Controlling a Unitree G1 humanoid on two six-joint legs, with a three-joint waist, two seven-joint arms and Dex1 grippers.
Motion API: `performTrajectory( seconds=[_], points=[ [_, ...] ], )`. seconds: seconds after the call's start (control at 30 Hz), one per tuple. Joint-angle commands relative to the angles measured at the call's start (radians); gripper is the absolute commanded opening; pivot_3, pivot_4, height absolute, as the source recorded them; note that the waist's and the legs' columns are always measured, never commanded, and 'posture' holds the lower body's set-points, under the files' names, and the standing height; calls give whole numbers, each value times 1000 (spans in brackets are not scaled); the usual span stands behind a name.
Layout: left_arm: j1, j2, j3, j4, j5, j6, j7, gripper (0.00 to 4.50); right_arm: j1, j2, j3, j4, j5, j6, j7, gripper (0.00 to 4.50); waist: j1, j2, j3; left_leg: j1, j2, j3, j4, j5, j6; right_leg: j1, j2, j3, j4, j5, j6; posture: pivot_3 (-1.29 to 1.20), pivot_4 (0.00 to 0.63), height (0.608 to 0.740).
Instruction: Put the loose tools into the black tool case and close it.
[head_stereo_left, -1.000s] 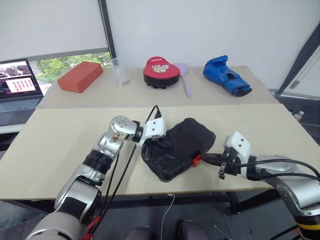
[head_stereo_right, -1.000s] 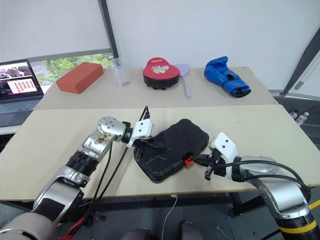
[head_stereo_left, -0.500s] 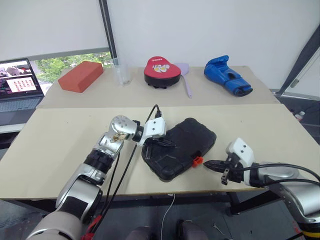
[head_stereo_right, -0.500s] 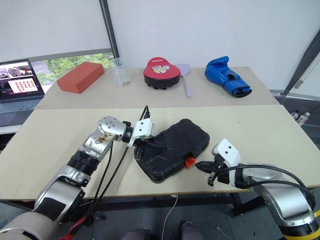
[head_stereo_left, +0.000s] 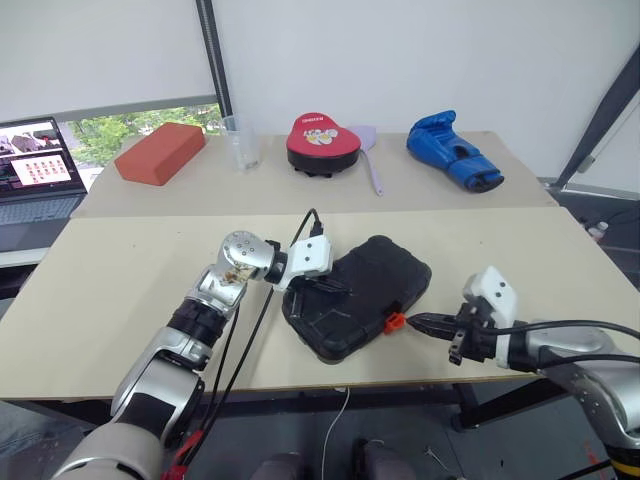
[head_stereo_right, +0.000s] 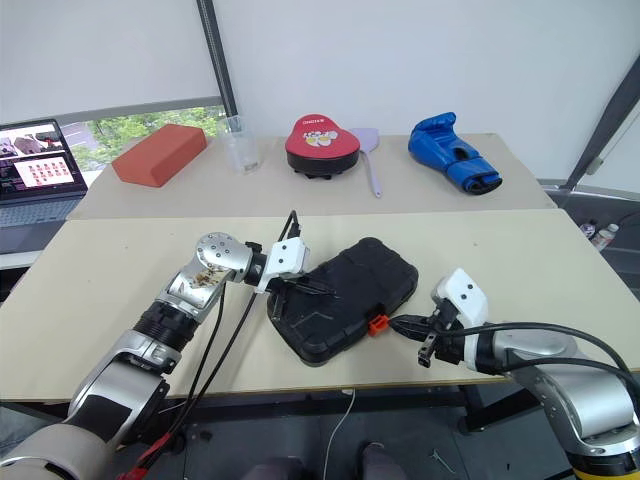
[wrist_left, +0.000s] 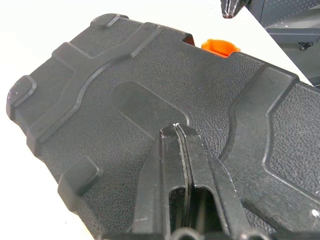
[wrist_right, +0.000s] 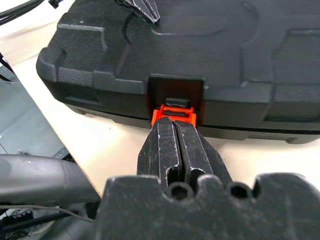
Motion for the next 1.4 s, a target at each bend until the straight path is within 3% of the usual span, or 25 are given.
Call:
performTrajectory(
  seconds=[0.03,0.1,0.3,0.43,0.83,1.23,1.4],
  points=[
    [9,5,-30,28,46,6,-3,14,-4,19,48,14,-43,-13,-37,0,0,0,0,0,0,0,0,0,0,0,0,0,0,0,0,0,150,740],
    [9,4,-30,28,47,4,-2,14,15,3,61,12,-71,-39,-30,0,0,0,0,0,0,0,0,0,0,0,0,0,0,0,0,0,150,740],
    [20,7,-32,16,47,1,-6,14,51,-4,-67,-22,-1,-5,-30,0,0,0,0,0,0,0,0,0,0,0,0,0,0,0,0,0,150,740],
    [22,2,-41,20,57,-19,-9,14,75,-5,-32,-6,-32,-20,-30,0,0,0,0,0,0,0,0,0,0,0,0,0,0,0,0,0,150,740],
    [3,-17,-89,81,132,-180,-6,14,-53,96,104,142,-133,-88,-59,0,3,0,0,0,0,0,0,0,1,0,0,0,0,0,0,0,150,740],
    [12,-25,-141,144,222,-338,-6,14,-174,163,-31,39,14,41,-96,0,-4,1,-1,1,0,0,0,0,1,0,0,1,0,0,1,0,150,740],
    [10,-35,-143,170,232,-359,-10,14,-173,186,4,61,-13,35,-110,0,-11,6,-12,2,0,0,0,1,1,2,0,1,0,0,2,0,150,740]
  ],
)
